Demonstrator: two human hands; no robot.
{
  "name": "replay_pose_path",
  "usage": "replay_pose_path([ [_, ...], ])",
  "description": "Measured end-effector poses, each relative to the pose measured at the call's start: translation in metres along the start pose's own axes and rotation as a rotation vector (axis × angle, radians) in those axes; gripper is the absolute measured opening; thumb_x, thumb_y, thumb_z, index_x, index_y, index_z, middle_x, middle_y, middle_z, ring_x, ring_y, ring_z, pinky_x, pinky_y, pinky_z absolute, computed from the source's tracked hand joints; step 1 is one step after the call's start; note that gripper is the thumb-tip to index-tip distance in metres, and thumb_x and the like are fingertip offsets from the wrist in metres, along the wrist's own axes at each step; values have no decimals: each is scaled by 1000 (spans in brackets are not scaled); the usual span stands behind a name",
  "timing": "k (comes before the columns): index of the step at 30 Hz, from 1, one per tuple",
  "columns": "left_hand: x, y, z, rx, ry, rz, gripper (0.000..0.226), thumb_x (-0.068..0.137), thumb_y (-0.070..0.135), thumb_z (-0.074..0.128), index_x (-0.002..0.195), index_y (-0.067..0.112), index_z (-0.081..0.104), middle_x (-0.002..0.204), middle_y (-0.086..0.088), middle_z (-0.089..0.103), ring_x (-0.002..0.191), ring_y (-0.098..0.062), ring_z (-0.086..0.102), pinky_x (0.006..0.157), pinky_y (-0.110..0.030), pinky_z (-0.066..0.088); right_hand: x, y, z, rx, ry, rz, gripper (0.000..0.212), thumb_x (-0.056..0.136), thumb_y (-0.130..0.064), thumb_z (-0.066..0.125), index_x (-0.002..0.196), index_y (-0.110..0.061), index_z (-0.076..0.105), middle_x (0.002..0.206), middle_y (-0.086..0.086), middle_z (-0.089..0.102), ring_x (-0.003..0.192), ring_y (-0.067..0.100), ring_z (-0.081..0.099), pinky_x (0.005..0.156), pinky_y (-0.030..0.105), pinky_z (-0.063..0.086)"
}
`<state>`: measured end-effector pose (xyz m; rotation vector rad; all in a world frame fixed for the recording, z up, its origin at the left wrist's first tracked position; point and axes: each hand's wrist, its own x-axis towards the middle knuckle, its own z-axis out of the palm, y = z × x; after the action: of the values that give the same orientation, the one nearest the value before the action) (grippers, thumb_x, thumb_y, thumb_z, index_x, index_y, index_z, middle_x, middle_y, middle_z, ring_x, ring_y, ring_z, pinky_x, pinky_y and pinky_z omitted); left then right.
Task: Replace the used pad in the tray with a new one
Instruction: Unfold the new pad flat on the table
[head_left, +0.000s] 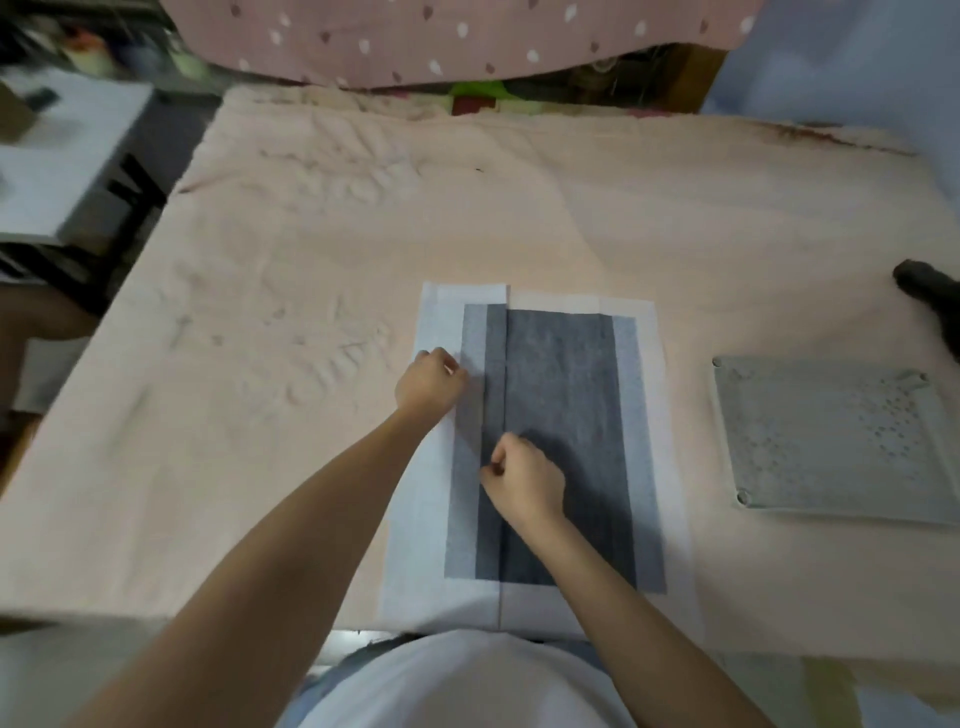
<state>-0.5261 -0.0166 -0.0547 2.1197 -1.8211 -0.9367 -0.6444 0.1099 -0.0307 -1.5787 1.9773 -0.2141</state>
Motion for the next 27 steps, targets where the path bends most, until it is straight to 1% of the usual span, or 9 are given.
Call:
replay_pose_path([
  [4, 1, -26, -11, -49, -28, -52, 29, 90, 28, 49, 111, 12, 59, 118, -9, 53, 97, -28, 60, 81, -32, 45, -5, -36, 27, -112, -110, -39, 26, 91, -34, 53, 107, -14, 53, 107, 6, 59, 93, 24, 59, 73, 33, 47],
  [7, 3, -35, -16, -117, -54, -91, 30, 91, 22, 47, 115, 7, 56, 120, -11, 51, 100, -30, 58, 85, -34, 46, -13, -56, 44, -291, -104, -22, 44, 92, -41, 51, 123, -9, 47, 122, 12, 50, 107, 27, 52, 80, 34, 45],
  [9, 5, -38, -18, -238, -88, -162, 30, 89, 18, 47, 114, 2, 54, 117, -15, 54, 94, -33, 60, 83, -35, 50, -18, -65, 52, -368, -81, 20, 50, 91, -44, 51, 125, -8, 45, 127, 15, 44, 113, 30, 46, 85, 36, 43],
  [11, 6, -40, -19, -431, -150, -234, 31, 87, 13, 49, 112, -4, 51, 103, -19, 58, 75, -33, 60, 70, -38, 55, -22, -71, 58, -403, -62, 57, 54, 90, -46, 52, 126, -7, 43, 131, 17, 39, 115, 31, 43, 87, 37, 42],
  [13, 4, -40, -19, -529, -228, -249, 23, 86, 9, 51, 102, -8, 53, 78, -16, 54, 60, -28, 54, 57, -34, 50, -22, -75, 63, -420, -57, 84, 58, 89, -48, 51, 128, -6, 41, 132, 17, 37, 116, 32, 41, 88, 37, 41],
  [15, -1, -38, -20, -543, -297, -225, 7, 84, 5, 51, 80, 0, 50, 64, -11, 48, 53, -24, 49, 52, -28, 45, -22, -79, 65, -425, -55, 115, 60, 90, -50, 49, 129, -6, 39, 133, 17, 37, 116, 31, 41, 89, 38, 41],
  [16, -2, -38, -19, -545, -323, -211, 11, 84, 5, 52, 75, 4, 45, 62, -10, 46, 51, -23, 48, 50, -25, 42, -21, -80, 66, -425, -50, 130, 61, 90, -52, 48, 129, -6, 39, 134, 17, 37, 116, 31, 41, 89, 38, 41],
  [20, -1, -38, -16, -516, -370, -149, 28, 85, 8, 58, 65, 10, 39, 61, -6, 43, 51, -18, 43, 48, -23, 34, -20, -84, 68, -418, -34, 182, 64, 92, -54, 43, 133, -5, 37, 139, 19, 34, 120, 33, 40, 93, 40, 41],
  [27, -3, -31, -12, -463, -389, -105, 33, 86, 10, 63, 62, 12, 40, 59, -5, 45, 53, -17, 44, 52, -25, 38, -23, -80, 68, -469, -33, 187, 55, 93, -42, 44, 134, -5, 40, 136, 17, 38, 120, 30, 42, 94, 39, 40],
])
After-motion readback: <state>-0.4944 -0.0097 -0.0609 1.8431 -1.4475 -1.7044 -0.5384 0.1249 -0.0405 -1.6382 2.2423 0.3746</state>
